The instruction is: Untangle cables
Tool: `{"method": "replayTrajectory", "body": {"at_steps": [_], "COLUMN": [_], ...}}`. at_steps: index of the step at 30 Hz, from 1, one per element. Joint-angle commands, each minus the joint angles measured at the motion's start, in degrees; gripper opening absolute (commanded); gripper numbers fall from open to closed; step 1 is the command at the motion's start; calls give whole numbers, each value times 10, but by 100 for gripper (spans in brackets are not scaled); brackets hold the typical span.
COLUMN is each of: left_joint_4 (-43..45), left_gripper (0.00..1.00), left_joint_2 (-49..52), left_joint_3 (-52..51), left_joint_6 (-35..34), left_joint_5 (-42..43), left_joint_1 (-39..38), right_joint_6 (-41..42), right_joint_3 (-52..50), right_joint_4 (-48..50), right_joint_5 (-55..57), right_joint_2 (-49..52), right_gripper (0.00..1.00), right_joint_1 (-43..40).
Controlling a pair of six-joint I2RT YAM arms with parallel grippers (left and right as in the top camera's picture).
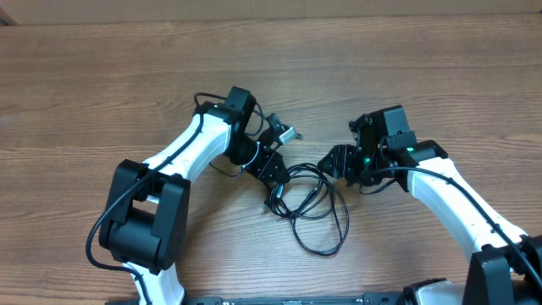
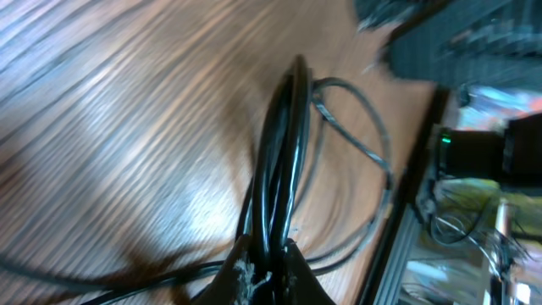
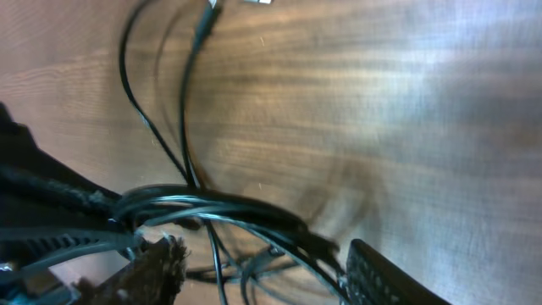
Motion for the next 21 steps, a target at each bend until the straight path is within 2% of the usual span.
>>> {"method": "replayTrajectory", "body": {"at_steps": [1, 6, 18, 21], "left_joint_4": [-1, -1, -5, -12], "left_gripper": [4, 4, 4, 4], "left_joint_2": [-16, -16, -16, -16], "left_joint_3": [4, 4, 4, 4], "left_joint_6": [48, 49, 55, 55], "left_joint_5": [69, 103, 129, 127], "left_joint_1": [3, 3, 1, 1], "right_joint_6": [-36, -45, -75, -75], "right_joint_3": [1, 1, 1, 1], "right_joint_4": [-17, -29, 17, 44], "right_joint_5": [-15, -15, 13, 56], "right_joint_2": [1, 1, 1, 1], "right_gripper": [57, 49, 49, 41], "right_joint_1": [0, 2, 73, 77]}}
